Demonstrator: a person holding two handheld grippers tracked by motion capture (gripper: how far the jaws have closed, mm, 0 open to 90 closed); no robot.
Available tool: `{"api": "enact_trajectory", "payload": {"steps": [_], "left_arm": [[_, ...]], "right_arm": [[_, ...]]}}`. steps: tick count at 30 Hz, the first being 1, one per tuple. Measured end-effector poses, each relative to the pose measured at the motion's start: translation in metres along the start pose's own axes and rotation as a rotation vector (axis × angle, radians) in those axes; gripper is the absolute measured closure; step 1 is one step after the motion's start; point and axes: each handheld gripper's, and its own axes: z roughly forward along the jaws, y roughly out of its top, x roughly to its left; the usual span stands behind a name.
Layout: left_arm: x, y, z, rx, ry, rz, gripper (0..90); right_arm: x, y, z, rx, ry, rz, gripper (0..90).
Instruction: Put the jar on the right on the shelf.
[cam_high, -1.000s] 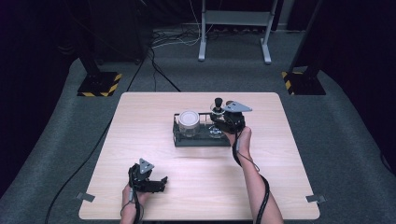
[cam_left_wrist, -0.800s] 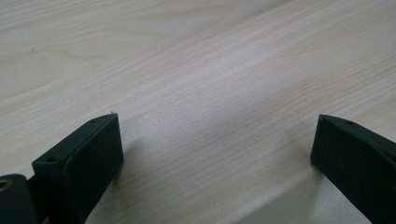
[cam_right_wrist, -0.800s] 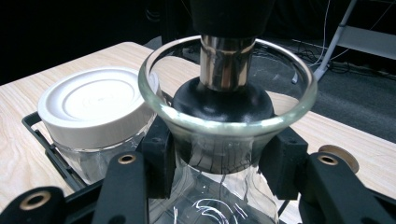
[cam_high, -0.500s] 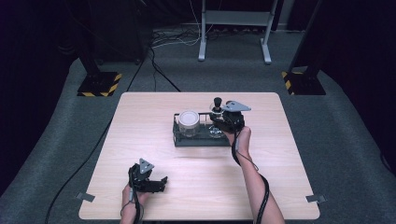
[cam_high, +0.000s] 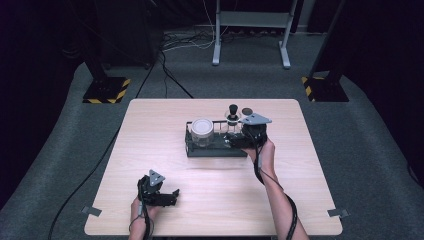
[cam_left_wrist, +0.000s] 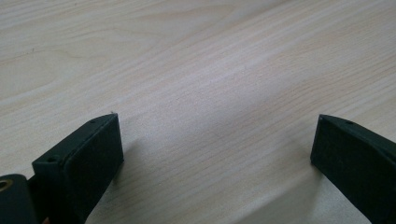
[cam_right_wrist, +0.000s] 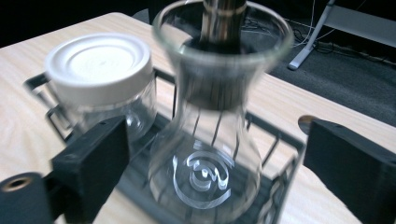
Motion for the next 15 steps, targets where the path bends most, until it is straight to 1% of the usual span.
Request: {"api": "enact_trajectory", "payload": {"steps": [3, 5, 7, 10, 12, 15], "left_arm": [[0.0, 0.0, 0.0, 0.0, 0.0, 0.0, 1.9], [0.0, 0.0, 0.0, 0.0, 0.0, 0.0, 1.9], [0.0, 0.0, 0.0, 0.0, 0.0, 0.0, 1.9], [0.0, 0.0, 0.0, 0.0, 0.001, 0.0, 1.9], [0.0, 0.0, 0.0, 0.0, 0.001, 0.0, 1.9], [0.0, 0.0, 0.0, 0.0, 0.001, 0.0, 1.9]], "right_arm": [[0.002, -0.013, -0.019, -0.003, 0.011, -0.009, 3.1], [0.003, -0.023, -0.03, 0.013, 0.022, -0.015, 2.6], [0.005, -0.034, -0.039, 0.017, 0.027, -0.016, 2.4], [0.007, -0.055, -0.055, 0.043, 0.026, -0.016, 2.1], [0.008, -0.071, -0.063, 0.055, 0.026, -0.005, 1.9], [0.008, -0.099, -0.071, 0.096, 0.027, 0.02, 1.8]]}}
